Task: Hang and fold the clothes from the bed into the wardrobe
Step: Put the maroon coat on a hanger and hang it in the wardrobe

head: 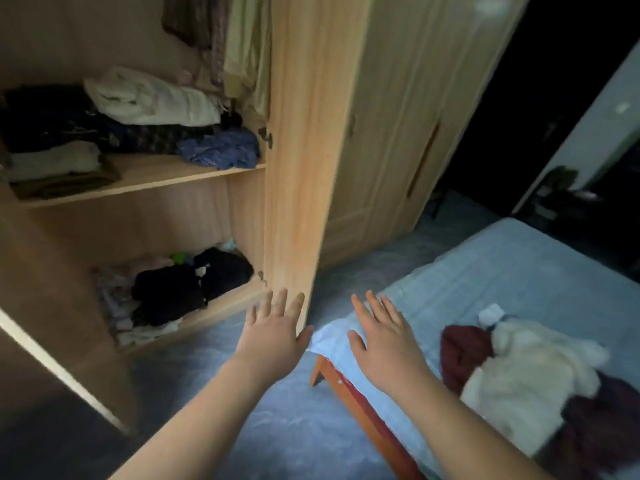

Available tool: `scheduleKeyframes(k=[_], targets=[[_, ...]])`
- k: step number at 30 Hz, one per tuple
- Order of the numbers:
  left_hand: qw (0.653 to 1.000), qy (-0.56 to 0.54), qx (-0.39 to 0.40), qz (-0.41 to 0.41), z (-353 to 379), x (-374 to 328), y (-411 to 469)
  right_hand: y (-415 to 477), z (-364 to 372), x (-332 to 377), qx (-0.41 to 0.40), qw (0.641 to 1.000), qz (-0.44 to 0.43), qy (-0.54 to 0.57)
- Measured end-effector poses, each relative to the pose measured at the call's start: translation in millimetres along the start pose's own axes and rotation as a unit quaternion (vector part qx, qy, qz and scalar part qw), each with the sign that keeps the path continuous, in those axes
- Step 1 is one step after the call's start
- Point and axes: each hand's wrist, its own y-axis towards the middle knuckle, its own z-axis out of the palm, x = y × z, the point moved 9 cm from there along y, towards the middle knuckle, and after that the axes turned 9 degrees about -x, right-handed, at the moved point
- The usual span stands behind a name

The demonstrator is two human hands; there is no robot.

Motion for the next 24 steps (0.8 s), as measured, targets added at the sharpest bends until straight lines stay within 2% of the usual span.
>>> scheduleKeyframes(k=[5,11,18,24], targets=[[0.993,-0.001,0.035,0.113,32,-145,-23,-95,-41,-118,-0.026,0.993,0.106,-0.035],[0.967,0.003,0.053,0.251,59,-291,-19,-169,-71,-232,-0.054,0.972,0.226,-0.037],[0.926,-0.014,0.075,0.371,102,-416,29,-192,-70,-339,-0.066,0.931,0.355,-0.046],[0.891,-0.007,0.096,0.445,149,-488,92,-176,-57,-407,-0.080,0.894,0.439,-0.044]])
